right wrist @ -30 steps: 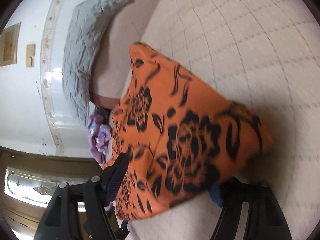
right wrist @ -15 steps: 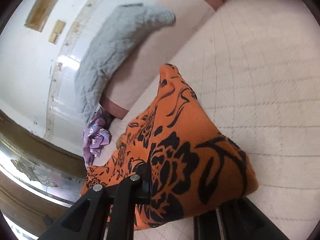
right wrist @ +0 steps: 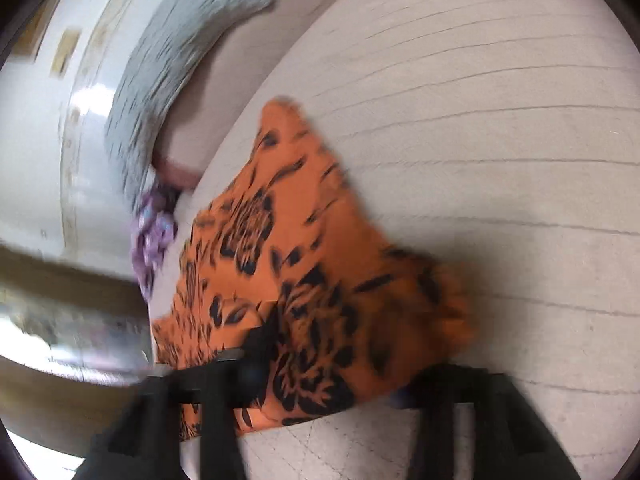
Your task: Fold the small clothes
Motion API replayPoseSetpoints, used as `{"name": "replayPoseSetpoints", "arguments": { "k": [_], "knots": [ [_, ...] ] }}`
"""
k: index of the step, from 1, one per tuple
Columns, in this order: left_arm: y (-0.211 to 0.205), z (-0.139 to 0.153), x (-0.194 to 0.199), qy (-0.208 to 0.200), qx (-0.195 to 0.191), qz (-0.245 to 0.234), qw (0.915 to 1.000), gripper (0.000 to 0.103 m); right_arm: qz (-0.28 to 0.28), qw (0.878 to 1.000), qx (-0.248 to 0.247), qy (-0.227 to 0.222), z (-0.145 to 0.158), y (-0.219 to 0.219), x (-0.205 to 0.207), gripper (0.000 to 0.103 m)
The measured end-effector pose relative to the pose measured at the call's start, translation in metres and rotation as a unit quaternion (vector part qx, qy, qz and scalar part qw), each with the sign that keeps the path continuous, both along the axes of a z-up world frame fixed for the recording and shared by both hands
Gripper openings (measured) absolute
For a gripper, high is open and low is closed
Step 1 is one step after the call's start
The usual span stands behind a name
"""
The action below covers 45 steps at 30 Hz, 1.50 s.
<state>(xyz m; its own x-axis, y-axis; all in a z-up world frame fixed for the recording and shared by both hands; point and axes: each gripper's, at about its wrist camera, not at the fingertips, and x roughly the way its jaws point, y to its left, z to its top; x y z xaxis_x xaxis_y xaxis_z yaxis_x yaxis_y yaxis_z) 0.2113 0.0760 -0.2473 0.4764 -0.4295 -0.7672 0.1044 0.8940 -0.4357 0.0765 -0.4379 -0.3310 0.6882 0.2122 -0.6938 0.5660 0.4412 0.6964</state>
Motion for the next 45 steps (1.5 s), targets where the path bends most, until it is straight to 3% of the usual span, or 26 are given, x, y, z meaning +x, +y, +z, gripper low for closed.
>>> {"name": "replayPoseSetpoints", "arguments": {
  "k": [3, 7, 11, 15, 18, 20, 22, 25, 28, 30, 35, 38, 39, 40, 42, 45],
  "knots": [
    [-0.008, 0.03, -0.006, -0.082, 0.072, 0.021, 0.9938, 0.039, -0.099, 0.994, -0.041, -0.015, 0.02, -0.021, -0.026, 0.068],
    [-0.032, 0.048, -0.01, -0.148, 0.112, 0.015, 0.9826, 0.051, -0.08, 0.99, -0.1, -0.06, 0.049, -0.012, -0.019, 0.064],
    [-0.076, 0.027, 0.004, -0.121, 0.127, -0.043, 0.9835, 0.052, 0.023, 0.985, -0.14, -0.097, 0.067, 0.036, 0.019, 0.053],
    [-0.109, 0.003, 0.013, -0.094, 0.153, -0.078, 0.9806, 0.052, 0.115, 0.975, -0.163, -0.095, 0.066, 0.087, 0.071, 0.052],
    [-0.125, -0.02, 0.023, -0.062, 0.171, -0.092, 0.979, 0.052, 0.153, 0.971, -0.163, -0.088, 0.056, 0.114, 0.097, 0.051],
    [-0.132, -0.035, 0.026, -0.045, 0.201, -0.096, 0.9739, 0.052, 0.17, 0.972, -0.148, -0.06, 0.04, 0.123, 0.111, 0.051],
    [-0.137, -0.045, 0.024, -0.051, 0.226, -0.107, 0.9669, 0.053, 0.179, 0.975, -0.131, -0.002, 0.011, 0.125, 0.121, 0.041],
    [-0.143, -0.042, 0.018, -0.072, 0.25, -0.123, 0.9578, 0.054, 0.175, 0.978, -0.115, -0.004, 0.012, 0.117, 0.116, 0.036],
    [-0.135, -0.032, 0.018, -0.068, 0.208, -0.116, 0.9689, 0.054, 0.157, 0.983, -0.096, -0.028, 0.021, 0.105, 0.101, 0.038],
    [-0.131, -0.025, 0.017, -0.076, 0.195, -0.106, 0.9719, 0.054, 0.131, 0.983, -0.114, -0.057, 0.033, 0.098, 0.096, 0.037],
    [-0.127, -0.021, 0.022, -0.077, 0.209, -0.073, 0.9722, 0.058, 0.139, 0.979, -0.133, -0.074, 0.043, 0.095, 0.121, 0.037],
    [-0.127, -0.035, 0.031, -0.043, 0.235, -0.06, 0.9692, 0.058, 0.147, 0.983, -0.106, -0.019, 0.009, 0.085, 0.156, 0.036],
    [-0.129, -0.04, 0.032, -0.034, 0.246, -0.065, 0.9666, 0.058, 0.143, 0.986, -0.083, -0.024, -0.004, 0.079, 0.159, 0.034],
    [-0.131, -0.042, 0.031, -0.041, 0.254, -0.071, 0.9637, 0.061, 0.131, 0.988, -0.072, -0.041, -0.004, 0.074, 0.157, 0.033],
    [-0.134, -0.04, 0.029, -0.05, 0.269, -0.081, 0.9584, 0.062, 0.123, 0.99, -0.052, -0.035, 0.001, 0.069, 0.157, 0.036],
    [-0.132, -0.038, 0.028, -0.048, 0.257, -0.082, 0.9617, 0.062, 0.127, 0.99, -0.043, -0.045, 0.023, 0.065, 0.138, 0.037]
  ]
}}
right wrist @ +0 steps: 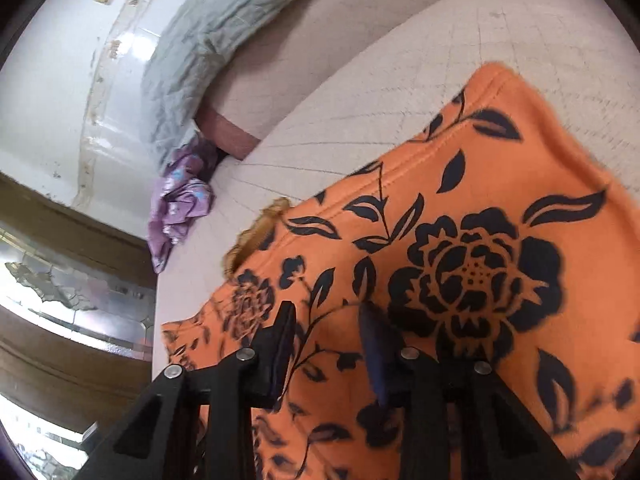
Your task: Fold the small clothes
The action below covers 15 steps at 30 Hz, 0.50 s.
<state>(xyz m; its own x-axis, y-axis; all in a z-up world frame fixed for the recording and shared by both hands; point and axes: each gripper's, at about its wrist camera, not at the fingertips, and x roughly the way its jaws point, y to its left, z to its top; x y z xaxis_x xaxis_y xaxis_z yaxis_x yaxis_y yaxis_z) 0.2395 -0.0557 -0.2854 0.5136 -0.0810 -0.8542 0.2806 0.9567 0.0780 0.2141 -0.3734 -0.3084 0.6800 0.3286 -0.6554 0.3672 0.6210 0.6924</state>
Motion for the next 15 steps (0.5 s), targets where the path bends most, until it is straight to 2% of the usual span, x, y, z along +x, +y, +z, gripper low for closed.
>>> {"name": "replayPoseSetpoints", "arguments": {
  "k": [2, 4, 5, 6, 9, 10, 12, 13, 15],
  "knots": [
    [0.004, 0.005, 0.001, 0.0, -0.016, 0.001, 0.9999, 0.062, -0.005, 1.0, 0.009, -0.004, 0.005, -0.004, -0.009, 0.037],
    [0.009, 0.011, 0.0, -0.016, -0.017, 0.005, 0.9997, 0.062, -0.018, 0.999, 0.033, -0.017, 0.016, -0.013, -0.033, 0.044],
    [0.012, 0.013, -0.001, -0.026, -0.01, 0.01, 0.9996, 0.062, -0.029, 0.998, 0.04, -0.024, 0.023, -0.018, -0.049, 0.061],
    [0.017, 0.015, 0.001, -0.032, -0.008, 0.016, 0.9993, 0.062, -0.039, 0.998, 0.045, -0.031, 0.028, -0.023, -0.063, 0.07],
    [0.03, 0.015, 0.007, -0.031, -0.023, 0.03, 0.9988, 0.063, -0.061, 0.996, 0.05, -0.048, 0.036, -0.032, -0.115, 0.07],
    [0.035, 0.012, 0.009, -0.024, -0.023, 0.037, 0.9988, 0.067, -0.067, 0.995, 0.052, -0.047, 0.035, -0.035, -0.131, 0.07],
    [0.036, -0.001, 0.014, -0.001, 0.003, 0.041, 0.9991, 0.07, -0.086, 0.993, 0.065, -0.044, 0.031, -0.039, -0.158, 0.07],
    [0.034, -0.008, 0.014, 0.007, 0.02, 0.035, 0.9992, 0.071, -0.116, 0.988, 0.088, -0.043, 0.023, -0.043, -0.182, 0.07],
    [0.029, -0.003, 0.01, -0.011, 0.03, 0.03, 0.999, 0.071, -0.138, 0.984, 0.106, -0.036, 0.014, -0.05, -0.196, 0.07]
  ]
}}
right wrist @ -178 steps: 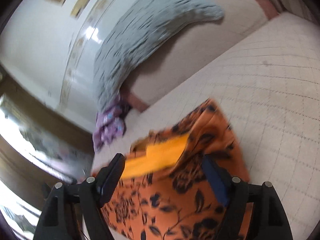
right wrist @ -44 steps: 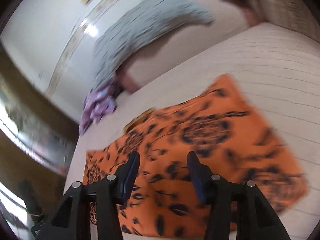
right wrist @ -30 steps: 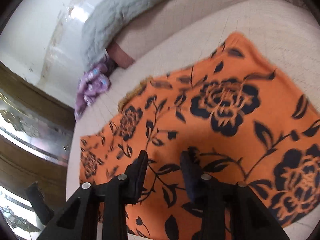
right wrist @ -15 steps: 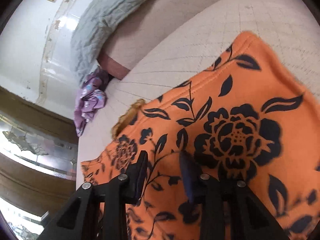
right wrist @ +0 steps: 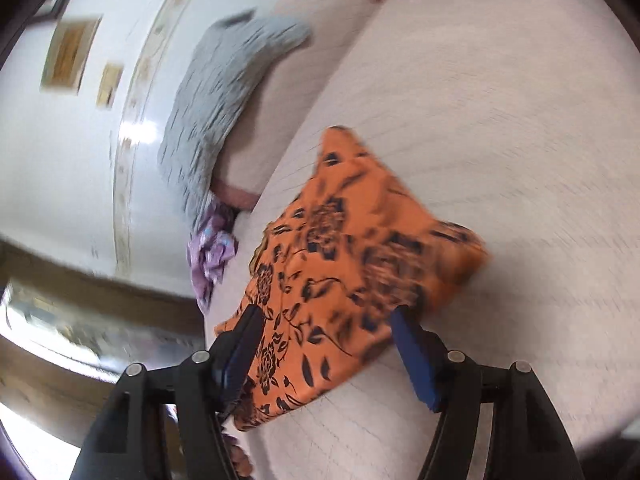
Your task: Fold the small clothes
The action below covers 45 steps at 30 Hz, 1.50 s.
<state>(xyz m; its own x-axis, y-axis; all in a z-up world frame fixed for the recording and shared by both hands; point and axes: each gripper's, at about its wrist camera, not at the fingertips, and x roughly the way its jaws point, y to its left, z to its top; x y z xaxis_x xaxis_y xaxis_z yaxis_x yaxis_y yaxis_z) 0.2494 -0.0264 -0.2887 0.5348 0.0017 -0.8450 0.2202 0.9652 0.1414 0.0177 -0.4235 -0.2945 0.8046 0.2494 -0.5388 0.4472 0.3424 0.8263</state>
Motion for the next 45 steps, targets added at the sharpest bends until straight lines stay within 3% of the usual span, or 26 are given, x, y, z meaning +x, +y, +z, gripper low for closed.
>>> {"name": "replayPoseSetpoints", "arguments": {
  "k": [6, 10, 14, 17, 18, 22, 26, 30, 34, 35, 37, 38, 40, 45],
  "knots": [
    [0.012, 0.016, -0.009, -0.006, -0.055, -0.006, 0.9985, 0.071, -0.027, 0.999, 0.012, 0.028, -0.019, -0.009, 0.003, 0.069],
    [0.028, 0.022, -0.007, -0.03, -0.054, 0.009, 0.998, 0.072, -0.047, 0.997, 0.03, 0.056, -0.04, -0.012, 0.015, 0.068],
    [0.026, 0.006, 0.001, 0.013, -0.049, 0.002, 0.9987, 0.073, -0.069, 0.997, 0.001, 0.042, -0.046, -0.011, 0.03, 0.067],
    [0.031, -0.003, 0.005, 0.035, -0.06, 0.004, 0.9976, 0.073, -0.073, 0.996, -0.03, 0.042, -0.046, -0.011, 0.044, 0.05],
    [0.032, -0.003, 0.007, 0.037, -0.064, 0.004, 0.9972, 0.073, -0.074, 0.995, -0.045, 0.05, -0.046, -0.01, 0.048, 0.035],
    [0.041, 0.001, 0.012, 0.035, -0.079, 0.018, 0.9961, 0.073, -0.076, 0.992, -0.086, 0.058, -0.043, -0.005, 0.057, 0.027],
    [0.047, 0.006, 0.014, 0.031, -0.087, 0.025, 0.9954, 0.073, -0.07, 0.988, -0.127, 0.062, -0.032, 0.005, 0.059, 0.026],
    [0.05, 0.002, 0.018, 0.037, -0.072, 0.02, 0.9965, 0.073, -0.071, 0.99, -0.098, 0.066, -0.042, -0.003, 0.056, 0.03],
    [0.055, 0.008, 0.016, 0.033, -0.092, 0.022, 0.995, 0.073, -0.071, 0.991, -0.097, 0.063, -0.041, -0.006, 0.056, 0.037],
    [0.061, 0.014, 0.016, 0.026, -0.099, 0.025, 0.9944, 0.073, -0.067, 0.99, -0.109, 0.053, -0.035, -0.004, 0.056, 0.037],
    [0.075, 0.023, 0.015, 0.016, -0.109, 0.038, 0.9932, 0.073, -0.06, 0.989, -0.124, 0.052, -0.028, 0.0, 0.057, 0.024],
    [0.084, 0.026, 0.017, 0.011, -0.113, 0.05, 0.9922, 0.073, -0.053, 0.985, -0.153, 0.053, -0.017, 0.006, 0.058, 0.023],
    [0.105, 0.03, 0.024, 0.007, -0.118, 0.081, 0.9897, 0.073, -0.014, 0.967, -0.25, 0.049, 0.025, 0.035, 0.069, 0.02],
    [0.157, 0.032, 0.036, 0.008, -0.138, 0.153, 0.9785, 0.073, 0.039, 0.948, -0.316, 0.02, 0.077, 0.087, 0.09, 0.019]
  ]
}}
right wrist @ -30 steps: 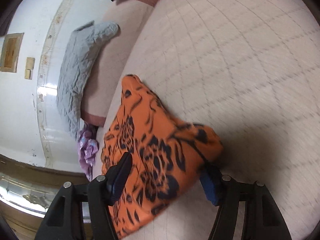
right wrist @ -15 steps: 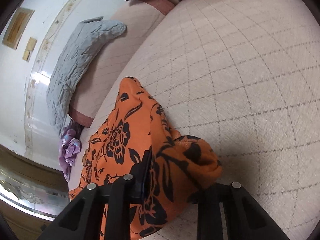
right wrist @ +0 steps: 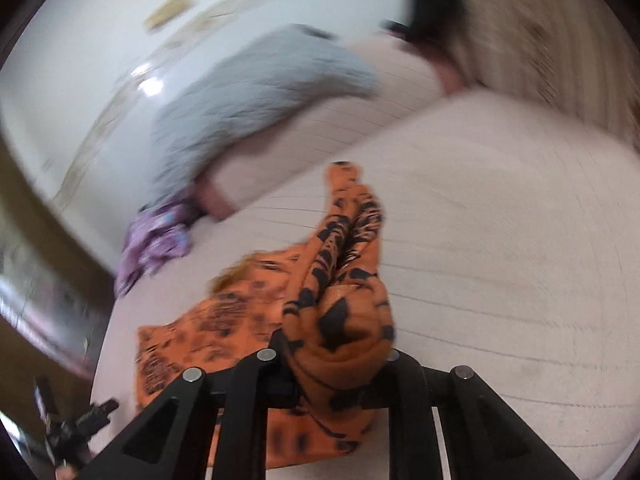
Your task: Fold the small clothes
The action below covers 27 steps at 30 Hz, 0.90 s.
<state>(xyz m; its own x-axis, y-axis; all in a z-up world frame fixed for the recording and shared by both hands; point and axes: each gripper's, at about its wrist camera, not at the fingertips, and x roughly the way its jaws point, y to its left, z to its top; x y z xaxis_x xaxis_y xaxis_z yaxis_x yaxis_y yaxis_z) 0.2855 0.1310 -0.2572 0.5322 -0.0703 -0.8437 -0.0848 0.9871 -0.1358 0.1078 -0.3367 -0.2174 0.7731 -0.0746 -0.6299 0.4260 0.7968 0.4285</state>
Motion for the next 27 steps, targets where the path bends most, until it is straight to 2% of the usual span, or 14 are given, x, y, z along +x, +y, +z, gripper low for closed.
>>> {"name": "replayPoseSetpoints", "arguments": {
  "k": [3, 7, 8, 9, 11, 12, 13, 17, 20, 21, 22, 24, 25, 27],
  "knots": [
    [0.024, -0.003, 0.0, 0.006, 0.004, 0.033, 0.9994, 0.073, 0.056, 0.998, -0.034, -0.02, 0.031, 0.057, 0.021, 0.018],
    [0.049, -0.006, -0.001, 0.01, -0.004, 0.066, 0.9978, 0.073, 0.123, 0.991, -0.04, -0.015, 0.034, 0.13, 0.048, 0.018],
    [0.052, -0.005, -0.003, 0.01, -0.004, 0.072, 0.9974, 0.073, 0.138, 0.99, -0.038, -0.011, 0.03, 0.147, 0.055, 0.018],
    [0.053, -0.005, -0.001, 0.01, -0.003, 0.076, 0.997, 0.073, 0.17, 0.985, -0.032, 0.002, 0.014, 0.184, 0.066, 0.018],
    [0.058, -0.004, -0.002, 0.009, -0.001, 0.081, 0.9967, 0.073, 0.18, 0.983, -0.027, 0.008, 0.005, 0.199, 0.071, 0.018],
    [0.06, -0.004, -0.002, 0.008, 0.0, 0.082, 0.9966, 0.073, 0.203, 0.979, 0.0, 0.024, -0.018, 0.23, 0.085, 0.018],
    [0.063, -0.003, -0.004, 0.008, 0.0, 0.084, 0.9965, 0.073, 0.203, 0.979, 0.0, 0.024, -0.018, 0.23, 0.085, 0.018],
    [0.068, -0.003, -0.002, 0.004, -0.002, 0.086, 0.9963, 0.073, 0.228, 0.972, 0.043, 0.039, -0.054, 0.263, 0.099, 0.019],
    [0.067, 0.0, 0.0, -0.002, -0.004, 0.079, 0.9969, 0.073, 0.241, 0.968, 0.061, 0.034, -0.066, 0.263, 0.099, 0.026],
    [0.064, 0.001, 0.001, -0.005, -0.007, 0.074, 0.9972, 0.073, 0.254, 0.965, 0.065, 0.026, -0.066, 0.261, 0.096, 0.036],
    [0.061, 0.003, 0.001, -0.011, -0.012, 0.066, 0.9977, 0.073, 0.269, 0.96, 0.069, 0.023, -0.066, 0.26, 0.093, 0.055],
    [0.053, 0.006, 0.002, -0.022, -0.021, 0.048, 0.9984, 0.073, 0.312, 0.946, 0.085, 0.018, -0.064, 0.261, 0.089, 0.081],
    [0.047, 0.008, 0.001, -0.028, -0.028, 0.032, 0.9987, 0.073, 0.333, 0.938, 0.094, 0.013, -0.06, 0.258, 0.081, 0.083],
    [0.033, 0.011, 0.0, -0.036, -0.039, -0.004, 0.9986, 0.073, 0.347, 0.935, 0.078, 0.01, -0.053, 0.254, 0.066, 0.083]
  ]
}}
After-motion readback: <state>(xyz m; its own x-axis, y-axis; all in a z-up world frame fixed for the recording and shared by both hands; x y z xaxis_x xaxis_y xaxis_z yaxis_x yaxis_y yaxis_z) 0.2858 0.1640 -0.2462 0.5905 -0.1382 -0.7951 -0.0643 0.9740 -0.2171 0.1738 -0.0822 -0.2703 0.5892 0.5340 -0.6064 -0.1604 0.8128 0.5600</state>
